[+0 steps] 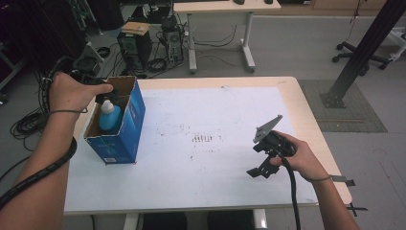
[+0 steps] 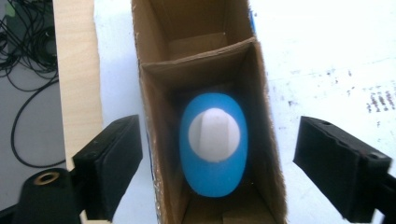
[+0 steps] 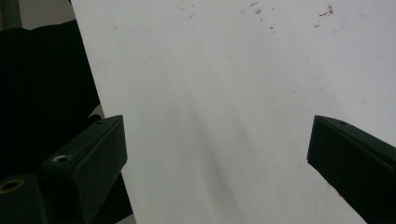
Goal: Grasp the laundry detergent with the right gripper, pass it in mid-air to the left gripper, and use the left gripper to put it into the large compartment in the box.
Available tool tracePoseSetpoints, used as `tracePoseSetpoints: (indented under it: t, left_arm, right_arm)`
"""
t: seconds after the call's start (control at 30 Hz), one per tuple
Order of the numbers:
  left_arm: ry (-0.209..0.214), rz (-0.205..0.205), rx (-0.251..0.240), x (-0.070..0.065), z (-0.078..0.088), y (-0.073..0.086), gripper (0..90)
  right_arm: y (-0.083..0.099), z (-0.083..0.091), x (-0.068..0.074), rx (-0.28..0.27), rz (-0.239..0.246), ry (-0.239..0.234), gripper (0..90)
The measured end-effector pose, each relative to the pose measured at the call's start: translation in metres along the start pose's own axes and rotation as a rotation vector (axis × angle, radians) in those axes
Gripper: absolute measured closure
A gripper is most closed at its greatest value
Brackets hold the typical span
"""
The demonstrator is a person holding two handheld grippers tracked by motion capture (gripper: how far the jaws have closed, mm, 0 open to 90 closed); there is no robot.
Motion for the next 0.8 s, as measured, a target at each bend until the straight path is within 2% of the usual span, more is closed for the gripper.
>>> tracePoseSetpoints:
  t: [0.1, 0.13, 0.4, 0.47, 0.57, 0.6, 0.63, 0.7, 0.8]
  left_arm:
    - [0.001, -0.009, -0.013, -0.001, 0.007, -0.003, 11.8]
    - [0.001, -0.015, -0.026, -0.003, 0.015, -0.005, 11.5]
    - [0.016, -0.032, -0.044, -0.007, 0.023, -0.009, 8.1]
    - [0.029, -0.059, -0.055, -0.015, 0.030, -0.012, 8.0]
    - [0.029, -0.063, -0.057, -0.016, 0.030, -0.012, 7.2]
    - [0.028, -0.068, -0.061, -0.018, 0.032, -0.013, 6.8]
    - [0.050, -0.086, -0.074, -0.026, 0.036, -0.015, 6.4]
    - [0.050, -0.086, -0.074, -0.026, 0.036, -0.015, 6.4]
    - [0.061, -0.107, -0.085, -0.033, 0.040, -0.018, 6.3]
  right_arm:
    - [-0.001, -0.001, 0.000, 0.001, 0.001, -0.001, 4.9]
    - [-0.001, -0.001, -0.001, 0.001, 0.000, 0.000, 4.9]
    - [-0.001, 0.000, 0.000, 0.004, -0.002, 0.002, 4.9]
    - [0.000, 0.001, -0.001, 0.006, -0.003, 0.004, 4.8]
    - [0.000, 0.001, -0.001, 0.005, -0.006, 0.004, 4.8]
    - [0.000, 0.001, -0.002, 0.006, -0.005, 0.006, 4.8]
    - [0.000, 0.001, -0.002, 0.007, -0.005, 0.005, 4.8]
    - [0.001, 0.002, -0.002, 0.011, -0.009, 0.007, 4.8]
    - [0.001, 0.002, -0.002, 0.011, -0.010, 0.007, 4.8]
Point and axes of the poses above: each handheld gripper's, and its own axes: z roughly backward along the jaws, y roughly out of its underside, x roughly to its left, the point moved 9 cm from there along -z, roughly forward along the jaws, and after that the axes turned 3 degrees about -y, right-handed, at the moved point
